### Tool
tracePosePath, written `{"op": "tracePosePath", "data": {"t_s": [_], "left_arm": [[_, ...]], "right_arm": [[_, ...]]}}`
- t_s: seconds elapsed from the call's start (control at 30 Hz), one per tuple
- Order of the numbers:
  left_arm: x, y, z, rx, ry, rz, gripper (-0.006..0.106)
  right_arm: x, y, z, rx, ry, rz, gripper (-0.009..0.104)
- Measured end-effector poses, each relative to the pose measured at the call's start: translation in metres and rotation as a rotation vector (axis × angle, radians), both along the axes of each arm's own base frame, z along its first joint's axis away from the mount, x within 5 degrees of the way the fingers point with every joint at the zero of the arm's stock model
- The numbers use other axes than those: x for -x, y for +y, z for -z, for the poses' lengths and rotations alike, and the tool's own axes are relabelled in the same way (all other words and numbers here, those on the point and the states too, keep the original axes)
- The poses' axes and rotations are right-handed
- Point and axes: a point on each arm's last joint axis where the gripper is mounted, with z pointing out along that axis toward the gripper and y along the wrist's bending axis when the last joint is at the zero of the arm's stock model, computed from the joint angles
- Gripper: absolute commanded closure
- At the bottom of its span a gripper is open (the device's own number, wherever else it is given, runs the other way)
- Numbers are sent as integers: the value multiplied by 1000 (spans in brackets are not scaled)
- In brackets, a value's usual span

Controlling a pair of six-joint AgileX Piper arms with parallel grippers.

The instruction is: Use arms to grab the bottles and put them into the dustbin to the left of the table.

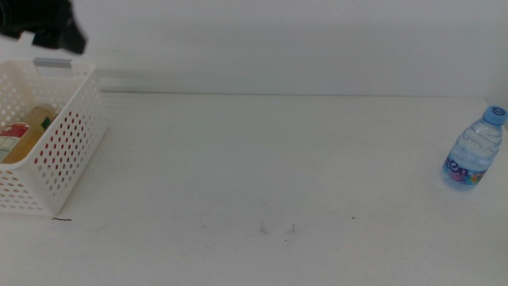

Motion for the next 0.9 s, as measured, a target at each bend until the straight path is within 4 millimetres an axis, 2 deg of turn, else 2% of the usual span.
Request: {"op": "tracePosePath", "data": {"t_s": [0.07, 0.23, 0.37, 0.53, 0.9], "left_arm": [[28, -18, -19, 39, -66, 71, 7], [87, -48, -55, 174, -194, 257, 7], [124, -56, -74, 260, -271, 366, 7], [142, -53, -79, 259, -285, 386, 7], [143, -52, -79, 250, -282, 388, 7]], "right_arm": [[0, 0, 0, 0, 0, 0, 5], [0, 0, 0, 0, 0, 0, 5], [0, 0, 0, 0, 0, 0, 5], [0, 0, 0, 0, 0, 0, 5], [0, 0, 0, -5, 0, 0, 5]]}}
